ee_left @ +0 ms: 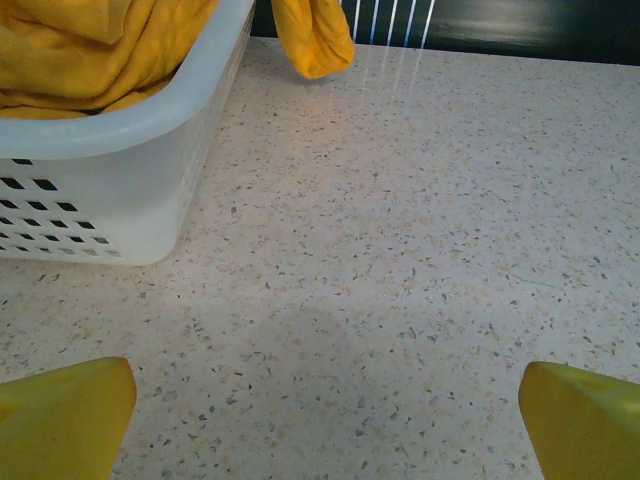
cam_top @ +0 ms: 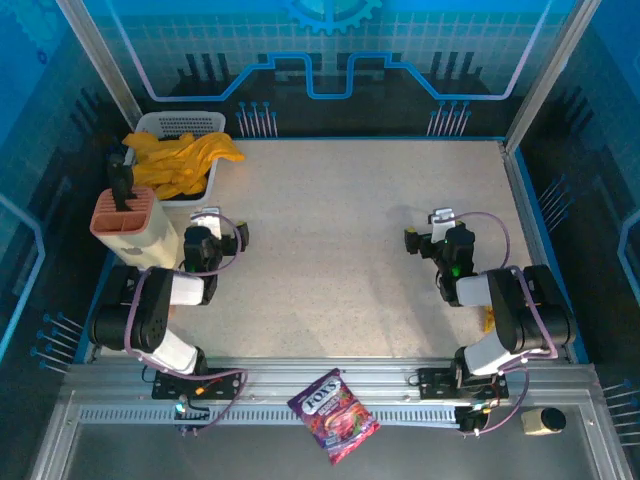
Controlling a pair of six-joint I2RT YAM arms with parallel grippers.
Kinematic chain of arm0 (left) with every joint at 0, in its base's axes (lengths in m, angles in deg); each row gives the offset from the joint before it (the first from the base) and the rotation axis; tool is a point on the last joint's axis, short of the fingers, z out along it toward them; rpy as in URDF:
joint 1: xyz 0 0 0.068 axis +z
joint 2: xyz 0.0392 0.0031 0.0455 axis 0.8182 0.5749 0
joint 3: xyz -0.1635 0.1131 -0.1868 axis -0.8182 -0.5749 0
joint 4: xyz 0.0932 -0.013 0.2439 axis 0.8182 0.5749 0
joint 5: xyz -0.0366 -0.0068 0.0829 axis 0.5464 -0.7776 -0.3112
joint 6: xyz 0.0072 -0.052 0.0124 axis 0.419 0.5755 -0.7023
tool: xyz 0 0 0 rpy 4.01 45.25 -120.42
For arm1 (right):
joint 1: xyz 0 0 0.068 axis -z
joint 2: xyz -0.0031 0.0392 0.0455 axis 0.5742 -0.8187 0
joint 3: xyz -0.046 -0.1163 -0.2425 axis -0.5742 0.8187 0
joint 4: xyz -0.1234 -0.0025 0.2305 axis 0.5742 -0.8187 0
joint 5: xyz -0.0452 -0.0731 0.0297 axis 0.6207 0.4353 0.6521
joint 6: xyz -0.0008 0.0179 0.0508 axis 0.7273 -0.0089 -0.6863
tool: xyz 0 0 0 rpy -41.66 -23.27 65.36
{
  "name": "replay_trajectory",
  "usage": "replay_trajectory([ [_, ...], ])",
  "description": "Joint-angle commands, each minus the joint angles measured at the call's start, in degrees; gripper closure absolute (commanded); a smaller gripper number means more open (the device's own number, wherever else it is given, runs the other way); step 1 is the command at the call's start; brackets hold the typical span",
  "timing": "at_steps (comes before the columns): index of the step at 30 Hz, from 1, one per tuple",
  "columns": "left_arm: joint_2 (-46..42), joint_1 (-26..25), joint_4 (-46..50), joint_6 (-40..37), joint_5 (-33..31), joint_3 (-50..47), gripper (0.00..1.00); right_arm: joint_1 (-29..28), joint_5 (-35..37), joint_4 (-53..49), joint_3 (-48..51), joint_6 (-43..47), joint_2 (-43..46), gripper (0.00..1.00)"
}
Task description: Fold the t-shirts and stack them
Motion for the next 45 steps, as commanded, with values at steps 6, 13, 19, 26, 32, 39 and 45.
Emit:
replay_trajectory([
  [6,0.56,-0.41,-1.61,-1.18,1.33,1.06,0.01,-0.74,-0.1,2.29,-1.59,0.85,-0.45,0.0],
  [13,0.56,-0.41,-1.55,-1.02,1.33,1.01,0.0,-0.74,-0.1,2.27,-1.59,0.92,-0.45,0.0],
  [19,0.55,-0.39,-1.64,-1.02,1.33,1.11,0.0,-0.76,-0.09,2.32,-1.59,0.93,-0.45,0.0],
  [26,0.54,-0.41,-1.71,-1.02,1.33,1.07,0.01,-0.74,-0.11,2.3,-1.58,0.93,-0.46,0.0],
  [32,0.48,-0.32,-1.57,-1.0,1.42,1.04,0.01,-0.65,-0.21,2.0,-1.76,0.87,-0.46,0.0],
  [39,-17.82,-2.18,21.78,3.39,-10.78,7.01,0.01,-2.52,1.14,-0.14,-0.37,3.02,5.61,0.01],
  [45,-12.98,-1.92,65.86,11.64,-17.42,40.86,0.01,-2.69,1.63,-35.54,-16.36,-1.88,19.81,0.01],
])
